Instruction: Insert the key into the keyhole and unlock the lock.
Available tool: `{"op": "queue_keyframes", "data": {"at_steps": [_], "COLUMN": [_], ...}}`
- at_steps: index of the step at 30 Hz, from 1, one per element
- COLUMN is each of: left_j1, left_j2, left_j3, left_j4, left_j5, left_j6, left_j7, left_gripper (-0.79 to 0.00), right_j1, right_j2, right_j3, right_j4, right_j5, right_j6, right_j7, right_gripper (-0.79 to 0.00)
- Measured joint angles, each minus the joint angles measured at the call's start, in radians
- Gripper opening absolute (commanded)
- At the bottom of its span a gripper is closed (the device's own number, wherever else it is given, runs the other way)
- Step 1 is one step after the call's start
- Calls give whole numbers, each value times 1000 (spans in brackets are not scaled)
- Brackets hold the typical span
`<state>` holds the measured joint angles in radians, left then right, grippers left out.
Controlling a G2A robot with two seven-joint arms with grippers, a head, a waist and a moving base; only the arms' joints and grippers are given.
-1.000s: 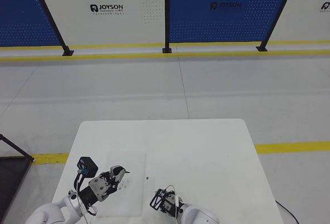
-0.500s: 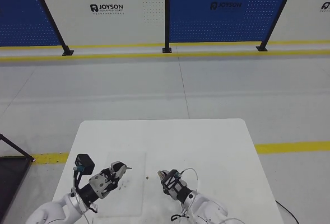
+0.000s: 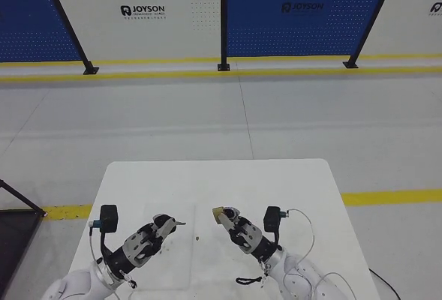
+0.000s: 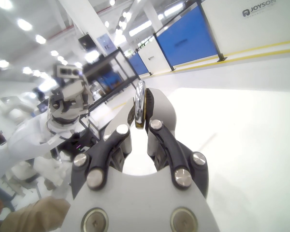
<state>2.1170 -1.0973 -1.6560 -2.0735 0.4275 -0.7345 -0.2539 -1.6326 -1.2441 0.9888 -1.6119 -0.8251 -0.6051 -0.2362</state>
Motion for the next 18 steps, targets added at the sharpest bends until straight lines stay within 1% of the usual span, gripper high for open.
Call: {"op": "queue_keyframes", "data": {"at_steps": [11, 14, 18], "left_j1": [-2, -12, -16], "left_j2": [0, -4, -11], "left_j3": [1, 30, 67], "left_j4": [-2, -17, 0], "left_j5": [-2, -73, -144], "left_j6": [2, 19, 6], "left_j7": [3, 38, 106], "left_gripper": [-785, -785, -785], "right_j1": [-1, 0, 18], "right_j2": [-1, -3, -6], "right_j3": [-4, -19, -35], "right_j4": [-2, -3, 26], "right_j5": [6, 119, 318], "right_j6": [-1, -44, -151], "right_j7": [5, 52, 97], "right_gripper": [-785, -785, -785]}}
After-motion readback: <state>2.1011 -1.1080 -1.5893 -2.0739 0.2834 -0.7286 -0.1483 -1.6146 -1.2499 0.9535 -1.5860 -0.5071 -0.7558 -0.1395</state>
